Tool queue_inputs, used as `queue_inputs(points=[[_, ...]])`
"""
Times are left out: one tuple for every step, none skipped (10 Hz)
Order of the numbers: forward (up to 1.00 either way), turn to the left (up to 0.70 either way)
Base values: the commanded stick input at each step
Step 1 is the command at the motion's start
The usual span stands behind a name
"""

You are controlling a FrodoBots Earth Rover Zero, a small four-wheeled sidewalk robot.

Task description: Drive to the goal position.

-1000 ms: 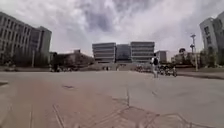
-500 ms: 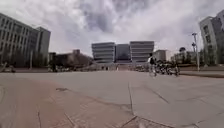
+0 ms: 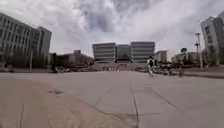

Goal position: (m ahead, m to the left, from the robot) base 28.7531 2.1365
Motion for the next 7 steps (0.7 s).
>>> queue_inputs(points=[[0.7, 0.0], [0.7, 0.0], [0.7, 0.0], [0.7, 0.0], [0.7, 0.0], [0.7, 0.0], [0.7, 0.0]])
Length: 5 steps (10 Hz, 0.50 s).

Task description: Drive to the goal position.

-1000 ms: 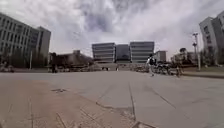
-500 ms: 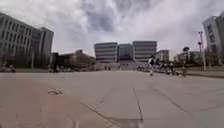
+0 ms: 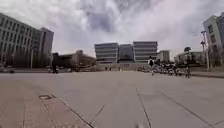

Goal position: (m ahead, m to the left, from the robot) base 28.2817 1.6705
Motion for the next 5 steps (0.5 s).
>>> queue_inputs(points=[[0.7, 0.0], [0.7, 0.0], [0.68, 0.0], [0.65, 0.0], [0.65, 0.0]])
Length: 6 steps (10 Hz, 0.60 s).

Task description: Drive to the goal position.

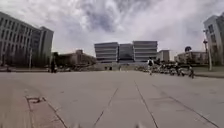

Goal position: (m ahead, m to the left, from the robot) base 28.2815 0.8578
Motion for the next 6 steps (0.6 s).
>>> queue_inputs(points=[[0.65, 0.0], [0.65, 0.0], [0.65, 0.0], [0.64, 0.0], [0.64, 0.0], [0.64, 0.0]])
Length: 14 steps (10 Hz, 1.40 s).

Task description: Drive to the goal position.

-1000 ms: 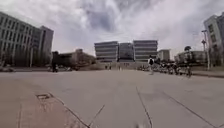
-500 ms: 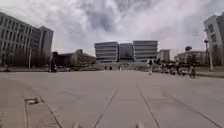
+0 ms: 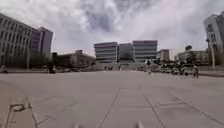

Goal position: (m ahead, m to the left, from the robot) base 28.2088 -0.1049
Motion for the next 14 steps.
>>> queue_inputs(points=[[0.63, 0.0], [0.63, 0.0], [0.63, 0.0], [0.63, 0.0], [0.63, 0.0], [0.63, 0.0], [0.63, 0.0], [0.64, 0.0], [0.67, 0.0], [0.68, 0.0], [0.69, 0.0], [0.7, 0.0], [0.7, 0.0], [0.7, 0.0]])
